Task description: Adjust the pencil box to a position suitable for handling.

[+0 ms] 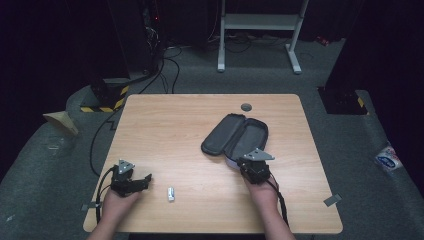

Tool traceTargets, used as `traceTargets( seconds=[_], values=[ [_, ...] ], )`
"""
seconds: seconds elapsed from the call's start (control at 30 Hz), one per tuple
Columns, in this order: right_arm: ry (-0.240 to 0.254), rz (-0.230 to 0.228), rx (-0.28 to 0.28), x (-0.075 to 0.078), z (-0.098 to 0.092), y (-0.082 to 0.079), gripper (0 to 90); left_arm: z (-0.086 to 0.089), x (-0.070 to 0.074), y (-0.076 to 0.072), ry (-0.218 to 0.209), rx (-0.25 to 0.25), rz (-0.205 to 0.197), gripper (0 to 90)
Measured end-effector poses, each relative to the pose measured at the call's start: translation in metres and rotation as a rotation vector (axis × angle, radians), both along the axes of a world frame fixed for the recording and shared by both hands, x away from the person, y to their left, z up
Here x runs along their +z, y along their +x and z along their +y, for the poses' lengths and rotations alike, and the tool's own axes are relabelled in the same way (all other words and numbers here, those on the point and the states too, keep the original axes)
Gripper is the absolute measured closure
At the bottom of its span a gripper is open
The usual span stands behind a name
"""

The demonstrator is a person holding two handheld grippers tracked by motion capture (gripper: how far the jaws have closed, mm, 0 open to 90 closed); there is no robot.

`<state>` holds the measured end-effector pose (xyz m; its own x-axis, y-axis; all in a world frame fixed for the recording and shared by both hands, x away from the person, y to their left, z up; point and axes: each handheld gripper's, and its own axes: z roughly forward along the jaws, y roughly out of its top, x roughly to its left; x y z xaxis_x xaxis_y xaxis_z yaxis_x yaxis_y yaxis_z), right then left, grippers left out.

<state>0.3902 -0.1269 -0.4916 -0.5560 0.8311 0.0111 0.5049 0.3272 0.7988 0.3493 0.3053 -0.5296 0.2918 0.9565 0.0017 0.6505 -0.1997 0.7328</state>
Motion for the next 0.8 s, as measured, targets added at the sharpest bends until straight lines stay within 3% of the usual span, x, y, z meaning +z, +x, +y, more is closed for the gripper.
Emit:
traceTargets(
  seconds=[0.23, 0.33, 0.37, 0.4, 0.5, 0.57, 0.73, 0.77, 0.8],
  values=[
    [0.028, -0.014, 0.037, -0.003, 0.021, -0.011, 83.3, 0.000, 0.000, 0.000, 0.005, -0.005, 0.000, 14.2],
    [0.049, -0.023, 0.057, -0.002, 0.031, -0.017, 71.9, 0.000, 0.000, 0.000, 0.007, -0.005, -0.001, 14.4],
    [0.049, -0.023, 0.057, -0.002, 0.031, -0.017, 71.9, 0.000, 0.000, 0.000, 0.007, -0.005, -0.001, 14.4],
    [0.056, -0.047, 0.045, 0.003, 0.029, -0.019, 67.3, 0.000, 0.000, 0.000, 0.007, -0.005, -0.001, 14.4],
    [0.065, -0.068, 0.023, 0.009, 0.022, -0.018, 65.2, 0.000, 0.000, 0.000, 0.007, -0.005, -0.002, 14.5],
    [0.054, -0.093, -0.024, 0.017, 0.007, -0.013, 62.6, 0.000, 0.000, 0.000, 0.007, -0.005, -0.002, 14.5],
    [0.024, -0.089, -0.128, 0.020, -0.027, 0.004, 61.0, 0.000, 0.000, -0.001, 0.007, -0.004, -0.002, 14.7],
    [0.024, -0.089, -0.128, 0.020, -0.027, 0.004, 61.0, 0.000, 0.000, -0.001, 0.007, -0.004, -0.002, 14.8],
    [0.013, -0.090, -0.161, 0.021, -0.040, 0.011, 61.1, 0.000, 0.000, 0.000, 0.005, -0.002, -0.003, 14.8]
  ],
)
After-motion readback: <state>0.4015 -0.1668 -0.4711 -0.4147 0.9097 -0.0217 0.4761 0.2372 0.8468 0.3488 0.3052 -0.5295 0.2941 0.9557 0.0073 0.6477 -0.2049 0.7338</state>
